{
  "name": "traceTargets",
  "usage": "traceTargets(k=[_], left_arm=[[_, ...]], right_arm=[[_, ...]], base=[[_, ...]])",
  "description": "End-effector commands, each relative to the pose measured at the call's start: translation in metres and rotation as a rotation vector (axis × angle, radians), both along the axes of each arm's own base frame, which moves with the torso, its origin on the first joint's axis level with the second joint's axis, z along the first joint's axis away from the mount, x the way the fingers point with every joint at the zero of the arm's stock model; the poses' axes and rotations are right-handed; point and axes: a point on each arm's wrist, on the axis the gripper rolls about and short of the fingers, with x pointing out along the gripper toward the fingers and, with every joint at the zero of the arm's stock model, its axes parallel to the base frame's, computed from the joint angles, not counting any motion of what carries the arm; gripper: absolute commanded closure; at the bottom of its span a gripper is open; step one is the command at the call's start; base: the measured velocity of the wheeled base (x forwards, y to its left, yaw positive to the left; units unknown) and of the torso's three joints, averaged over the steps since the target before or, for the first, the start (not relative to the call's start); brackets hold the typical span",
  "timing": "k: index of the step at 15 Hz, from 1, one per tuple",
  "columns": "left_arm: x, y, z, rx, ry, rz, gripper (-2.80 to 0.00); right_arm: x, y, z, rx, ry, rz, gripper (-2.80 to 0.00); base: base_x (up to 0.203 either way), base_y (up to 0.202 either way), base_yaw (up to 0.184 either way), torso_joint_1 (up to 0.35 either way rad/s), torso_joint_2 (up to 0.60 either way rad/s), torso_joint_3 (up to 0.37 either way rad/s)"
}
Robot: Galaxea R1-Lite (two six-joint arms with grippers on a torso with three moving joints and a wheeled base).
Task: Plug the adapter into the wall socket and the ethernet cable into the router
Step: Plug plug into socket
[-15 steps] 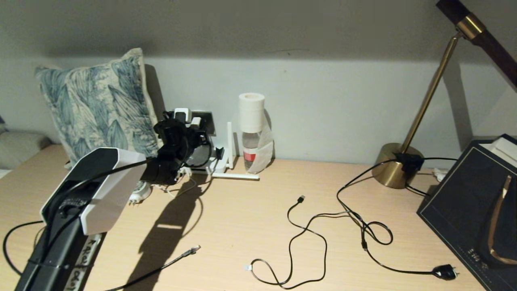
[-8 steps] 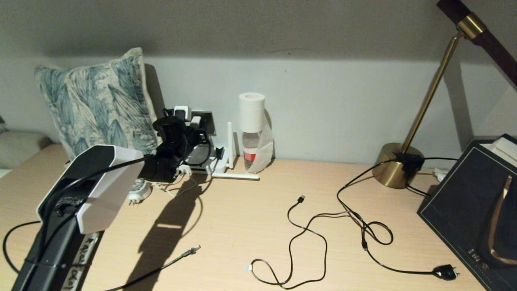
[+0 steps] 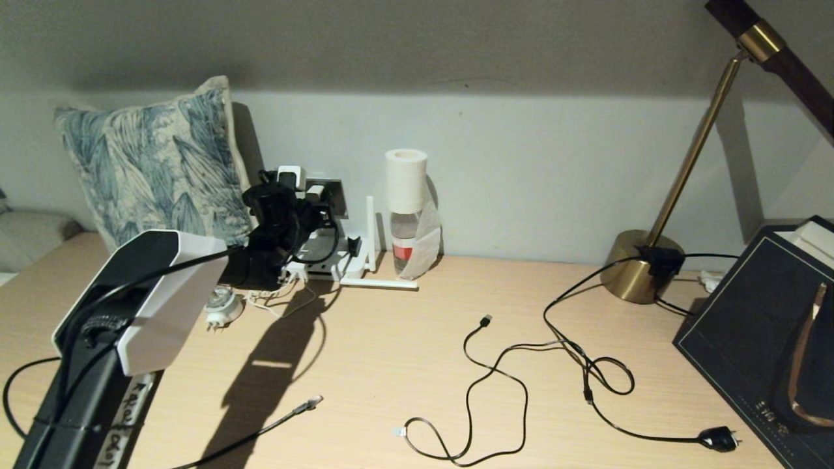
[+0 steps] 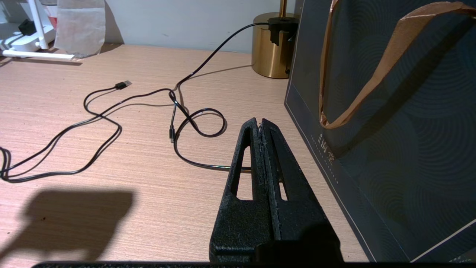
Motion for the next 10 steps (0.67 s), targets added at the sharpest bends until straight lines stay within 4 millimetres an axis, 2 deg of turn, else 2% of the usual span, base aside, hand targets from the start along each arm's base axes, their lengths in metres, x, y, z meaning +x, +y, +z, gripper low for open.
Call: traceTargets(k=[1,10], left_arm=[[-0.002,0.001,0.006,0.001,-0.007,-0.006,0.00],[0.003,0.020,-0.001,0.057,0.004,-0.010,0.00]], right_arm=[[0.002,0.000,-0.007,0.000,0.025,0.000,0.00],[0.002,0.000,-0.007,0.000,0.025,0.000,0.00]], base=[[0.000,0.000,0.000,0.000,0.00,0.000],[0.000,0.000,0.000,0.000,0.00,0.000]])
